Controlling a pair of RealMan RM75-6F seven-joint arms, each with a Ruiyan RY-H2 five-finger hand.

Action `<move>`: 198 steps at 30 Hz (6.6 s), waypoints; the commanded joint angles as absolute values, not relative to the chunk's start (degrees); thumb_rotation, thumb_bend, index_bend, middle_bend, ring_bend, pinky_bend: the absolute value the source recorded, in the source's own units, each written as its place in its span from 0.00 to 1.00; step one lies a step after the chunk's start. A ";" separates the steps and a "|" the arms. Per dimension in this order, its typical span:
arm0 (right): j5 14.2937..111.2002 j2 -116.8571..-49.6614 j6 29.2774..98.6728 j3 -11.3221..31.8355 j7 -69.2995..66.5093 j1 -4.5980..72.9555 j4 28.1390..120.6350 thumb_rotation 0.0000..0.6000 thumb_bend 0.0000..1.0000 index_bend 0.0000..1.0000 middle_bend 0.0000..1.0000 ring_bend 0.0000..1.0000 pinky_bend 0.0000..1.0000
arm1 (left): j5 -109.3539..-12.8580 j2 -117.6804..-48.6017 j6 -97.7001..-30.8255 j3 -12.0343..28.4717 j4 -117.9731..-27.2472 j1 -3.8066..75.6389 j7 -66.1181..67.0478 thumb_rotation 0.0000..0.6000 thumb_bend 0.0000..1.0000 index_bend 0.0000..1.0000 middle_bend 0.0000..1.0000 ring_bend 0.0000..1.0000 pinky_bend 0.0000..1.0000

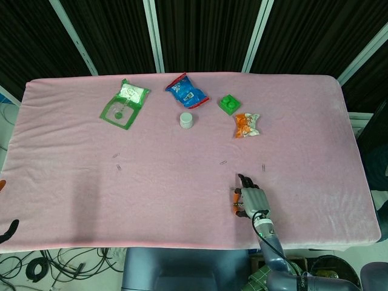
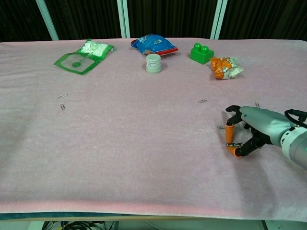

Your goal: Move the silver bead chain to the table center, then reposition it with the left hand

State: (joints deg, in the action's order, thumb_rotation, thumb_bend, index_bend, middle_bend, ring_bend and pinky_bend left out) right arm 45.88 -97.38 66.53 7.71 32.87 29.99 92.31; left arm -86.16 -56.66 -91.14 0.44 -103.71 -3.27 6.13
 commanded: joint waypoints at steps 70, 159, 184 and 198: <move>60.75 -99.27 50.17 21.47 -21.91 33.29 84.90 1.00 0.36 0.63 0.00 0.03 0.19 | -86.90 -56.33 -92.22 0.39 -103.42 -3.74 5.10 1.00 0.29 0.10 0.05 0.00 0.00; 57.21 -110.28 41.19 26.98 -29.71 46.92 52.99 1.00 0.36 0.64 0.00 0.02 0.18 | -86.25 -57.30 -93.13 1.07 -103.52 -4.14 7.38 1.00 0.29 0.11 0.05 0.00 0.00; 61.04 -93.47 46.33 23.64 -26.06 37.46 73.94 1.00 0.36 0.64 0.00 0.02 0.18 | -87.15 -57.58 -93.52 0.72 -103.74 -4.36 8.23 1.00 0.29 0.11 0.05 0.00 0.00; 60.99 -91.44 47.85 21.29 -29.65 33.09 70.76 1.00 0.36 0.64 0.00 0.02 0.18 | -87.57 -58.40 -93.21 0.53 -104.12 -4.16 10.37 1.00 0.29 0.11 0.05 0.00 0.00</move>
